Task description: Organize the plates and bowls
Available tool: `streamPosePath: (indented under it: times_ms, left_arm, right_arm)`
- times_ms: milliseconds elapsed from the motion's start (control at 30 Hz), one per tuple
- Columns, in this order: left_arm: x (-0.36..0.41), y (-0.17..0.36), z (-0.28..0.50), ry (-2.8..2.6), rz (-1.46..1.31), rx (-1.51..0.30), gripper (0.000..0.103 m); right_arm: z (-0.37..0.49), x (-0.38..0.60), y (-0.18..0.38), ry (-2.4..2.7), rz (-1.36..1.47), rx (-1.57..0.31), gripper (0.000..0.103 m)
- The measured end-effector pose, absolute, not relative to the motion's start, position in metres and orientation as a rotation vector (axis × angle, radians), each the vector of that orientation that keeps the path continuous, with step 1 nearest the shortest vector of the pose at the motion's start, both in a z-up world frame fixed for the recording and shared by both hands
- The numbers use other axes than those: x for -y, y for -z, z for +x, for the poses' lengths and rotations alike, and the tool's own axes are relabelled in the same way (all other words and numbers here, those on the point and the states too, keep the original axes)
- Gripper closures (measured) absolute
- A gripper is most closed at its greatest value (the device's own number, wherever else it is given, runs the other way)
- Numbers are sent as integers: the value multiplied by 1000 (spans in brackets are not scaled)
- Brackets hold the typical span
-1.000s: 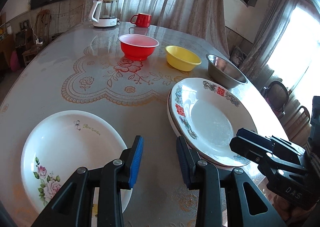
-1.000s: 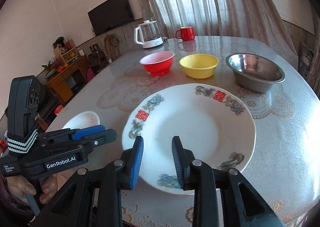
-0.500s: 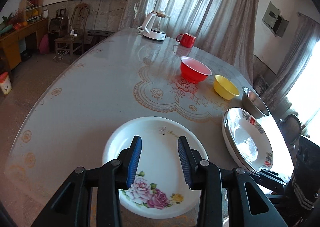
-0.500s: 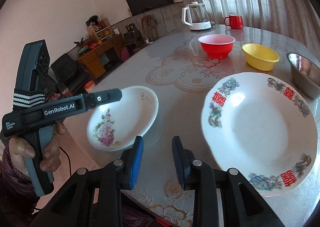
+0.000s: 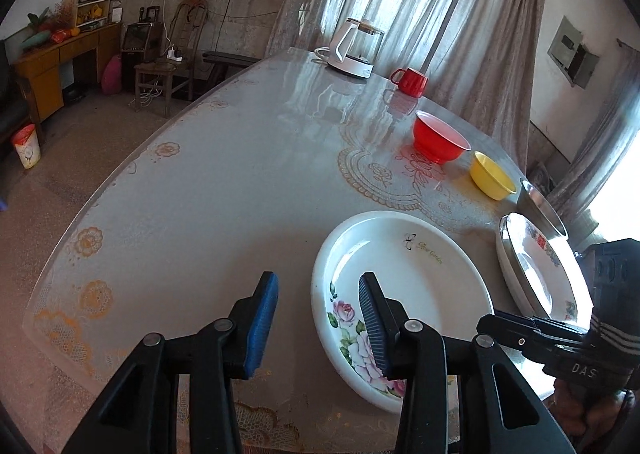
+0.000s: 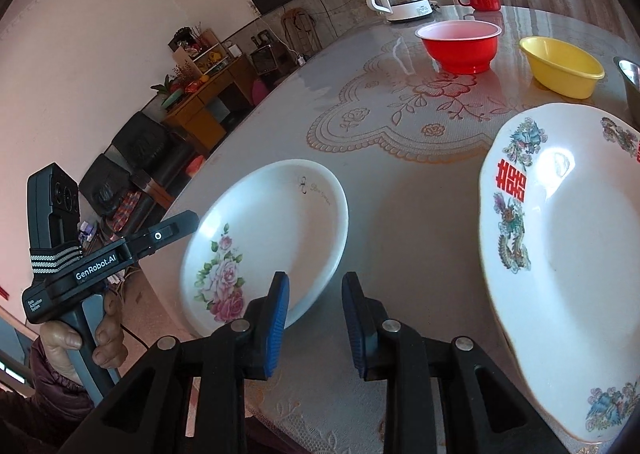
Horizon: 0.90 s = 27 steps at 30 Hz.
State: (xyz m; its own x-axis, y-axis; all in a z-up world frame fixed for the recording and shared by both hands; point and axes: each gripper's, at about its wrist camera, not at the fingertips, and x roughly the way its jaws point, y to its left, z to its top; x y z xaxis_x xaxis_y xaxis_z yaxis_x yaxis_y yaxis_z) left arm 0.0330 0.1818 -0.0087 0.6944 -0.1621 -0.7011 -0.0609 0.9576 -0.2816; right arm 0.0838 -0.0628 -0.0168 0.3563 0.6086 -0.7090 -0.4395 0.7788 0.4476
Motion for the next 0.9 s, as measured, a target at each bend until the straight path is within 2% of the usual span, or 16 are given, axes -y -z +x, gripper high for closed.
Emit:
streamPosePath:
  times_ms: [100, 200, 300, 533, 567, 900]
  left_arm:
    - [-181, 14, 36, 78, -305, -819, 61]
    - [-180, 18, 39, 85, -304, -846, 61]
    - [-176, 22, 41, 100, -289, -869, 71]
    - [-171, 24, 43, 94, -243, -873, 77]
    - [-170, 24, 44, 89, -228, -873, 82]
    - [-175, 25, 39, 130, -302, -849, 85]
  right_arm:
    - [85, 59, 21, -691, 195, -1004, 82]
    - [87, 59, 24, -701, 219, -1010, 80]
    - [88, 58, 28, -716, 233, -1027, 78]
    - [85, 51, 27, -703, 195, -1010, 75]
    - [86, 49, 27, -703, 183, -1009, 76]
    - [79, 49, 18, -629, 84, -937, 83]
